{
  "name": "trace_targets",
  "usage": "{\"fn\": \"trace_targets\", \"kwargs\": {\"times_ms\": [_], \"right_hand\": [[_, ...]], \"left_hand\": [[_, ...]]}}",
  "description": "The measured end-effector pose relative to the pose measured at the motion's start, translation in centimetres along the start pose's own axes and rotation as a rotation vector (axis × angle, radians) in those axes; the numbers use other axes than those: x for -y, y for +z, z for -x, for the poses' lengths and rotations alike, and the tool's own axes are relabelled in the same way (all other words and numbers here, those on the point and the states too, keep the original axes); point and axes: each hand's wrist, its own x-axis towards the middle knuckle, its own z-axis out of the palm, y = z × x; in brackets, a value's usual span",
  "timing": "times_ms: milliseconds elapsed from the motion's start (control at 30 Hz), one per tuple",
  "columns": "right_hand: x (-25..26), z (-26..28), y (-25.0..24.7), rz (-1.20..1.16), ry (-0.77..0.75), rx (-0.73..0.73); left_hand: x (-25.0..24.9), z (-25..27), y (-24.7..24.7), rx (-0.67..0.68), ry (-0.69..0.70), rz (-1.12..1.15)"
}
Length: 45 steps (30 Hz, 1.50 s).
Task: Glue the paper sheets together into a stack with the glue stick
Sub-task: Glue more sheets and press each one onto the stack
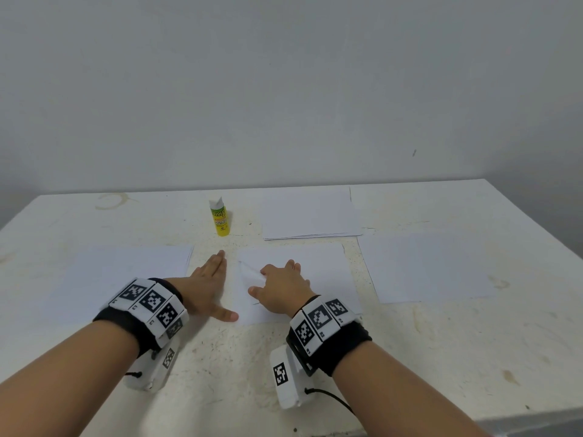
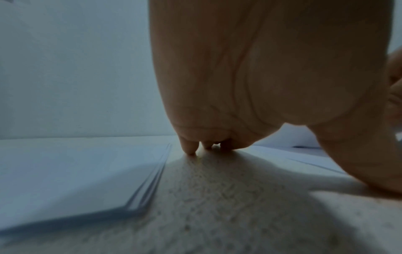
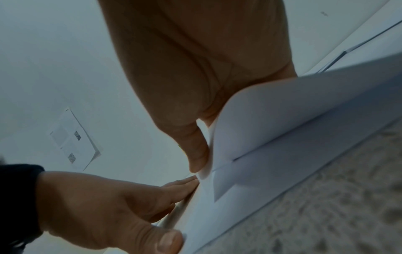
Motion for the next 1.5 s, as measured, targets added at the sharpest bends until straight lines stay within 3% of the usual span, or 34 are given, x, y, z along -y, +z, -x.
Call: {"fn": "trace_targets", "kwargs": {"times_ms": [567, 700, 833, 900, 1067, 1233, 1300, 1400, 1500], "right_hand": [[-0.1, 0.0, -0.1, 0.027, 0.004, 0.016], [0.0, 0.3, -0.1, 0.042, 0.001, 0.006], [0.1, 0.1, 0.2, 0.07, 0.008, -0.005], [0.1, -0.1, 0.2, 0.077, 0.01, -0.019], [0.5, -0.5, 0.4, 0.129, 0.033, -0.012], [1.4, -0.9, 0.1, 0.292, 0.035, 0.006], [1.8, -1.3, -0.2, 0.359, -0.005, 0.015], [1.8, -1.7, -1.0, 0.379, -0.22, 0.092], [0.2, -1.5, -2.1, 0.301, -0.23, 0.144]], "left_hand": [[0.1, 0.0, 0.1, -0.051, -0.026, -0.024], [0.7, -0.1, -1.0, -0.051, -0.023, 0.084], [0.4, -0.5, -1.5, -0.172, 0.019, 0.188], [-0.3, -0.9, -0.9, -0.221, 0.058, 0.133], [-1.3, -1.4, -0.1, -0.083, 0.05, -0.12], [-1.0, -1.7, 0.2, -0.129, 0.06, -0.195], [-0.9, -1.8, 0.3, -0.128, 0.046, -0.2], [-0.9, -1.8, 0.4, -0.124, 0.045, -0.201], [-0.8, -1.8, 0.3, -0.124, 0.045, -0.201]]}}
